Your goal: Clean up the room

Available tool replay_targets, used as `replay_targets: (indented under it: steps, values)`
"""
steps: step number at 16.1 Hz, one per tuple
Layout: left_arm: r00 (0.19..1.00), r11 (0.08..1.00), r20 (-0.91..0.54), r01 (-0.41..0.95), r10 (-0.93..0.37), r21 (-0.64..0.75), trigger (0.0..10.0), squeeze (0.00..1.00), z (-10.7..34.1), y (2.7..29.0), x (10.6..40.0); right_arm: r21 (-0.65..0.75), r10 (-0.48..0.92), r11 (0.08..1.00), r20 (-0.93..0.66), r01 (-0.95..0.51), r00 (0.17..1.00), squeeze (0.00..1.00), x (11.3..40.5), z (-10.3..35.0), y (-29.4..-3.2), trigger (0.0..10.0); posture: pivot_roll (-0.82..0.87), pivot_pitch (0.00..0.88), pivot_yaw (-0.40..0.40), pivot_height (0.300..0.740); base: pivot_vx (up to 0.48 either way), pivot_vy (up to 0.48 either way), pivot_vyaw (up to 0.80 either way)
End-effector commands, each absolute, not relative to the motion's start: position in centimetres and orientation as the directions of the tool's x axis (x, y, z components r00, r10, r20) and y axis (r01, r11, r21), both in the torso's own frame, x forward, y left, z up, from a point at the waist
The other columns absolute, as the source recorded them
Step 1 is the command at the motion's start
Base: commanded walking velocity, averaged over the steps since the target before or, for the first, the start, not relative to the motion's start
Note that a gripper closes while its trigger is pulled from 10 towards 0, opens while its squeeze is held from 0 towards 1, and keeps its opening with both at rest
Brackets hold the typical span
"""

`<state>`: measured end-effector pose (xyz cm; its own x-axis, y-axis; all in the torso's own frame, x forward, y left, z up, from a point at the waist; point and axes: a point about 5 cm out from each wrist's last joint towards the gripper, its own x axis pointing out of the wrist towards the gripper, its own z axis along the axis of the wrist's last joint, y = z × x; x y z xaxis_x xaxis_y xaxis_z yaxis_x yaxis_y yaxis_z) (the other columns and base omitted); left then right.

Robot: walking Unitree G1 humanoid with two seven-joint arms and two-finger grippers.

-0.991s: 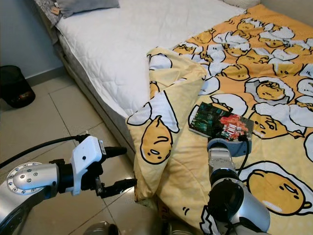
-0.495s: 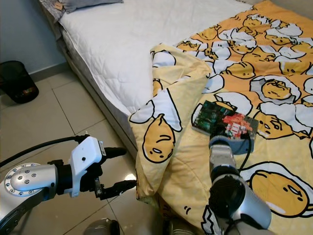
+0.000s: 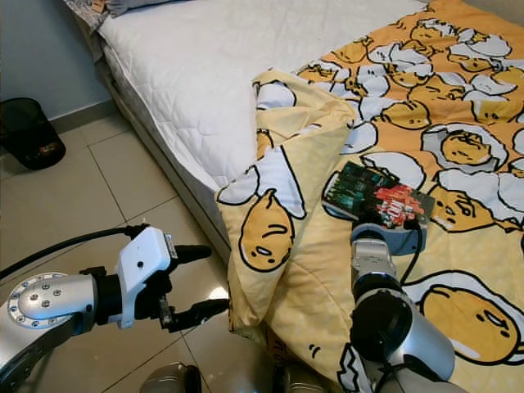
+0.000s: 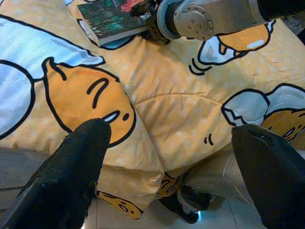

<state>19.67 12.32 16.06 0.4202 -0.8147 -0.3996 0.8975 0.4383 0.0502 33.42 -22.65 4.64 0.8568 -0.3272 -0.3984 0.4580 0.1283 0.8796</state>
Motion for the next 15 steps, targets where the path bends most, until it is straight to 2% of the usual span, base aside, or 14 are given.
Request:
replay_targets:
  steps: [1,7,15]
  values:
    - [0.436,0.449,-0.390,0.891,-0.811,0.062,10.0,0.79,16.3,12.5,19.8,0.883,-0.336,0.111,-0.398,0.456,0.854,0.00,33.4,4.7,-22.8,0.0,0.21,0.139,-0.003,0.740,0.000,0.000,0.00]
    - [0.453,0.460,-0.387,0.884,-0.803,0.080,10.0,0.79,16.3,12.3,20.3,0.884,-0.337,0.115,-0.394,0.452,0.855,0.00,33.6,4.9,-23.0,0.0,0.21,0.122,-0.010,0.740,0.000,0.000,0.00]
    - [0.470,0.475,-0.359,0.876,-0.806,0.081,10.0,0.80,15.6,11.9,21.4,0.885,-0.335,0.124,-0.389,0.449,0.858,0.00,33.3,4.6,-23.0,0.0,0.13,0.030,-0.014,0.740,0.000,0.000,0.00]
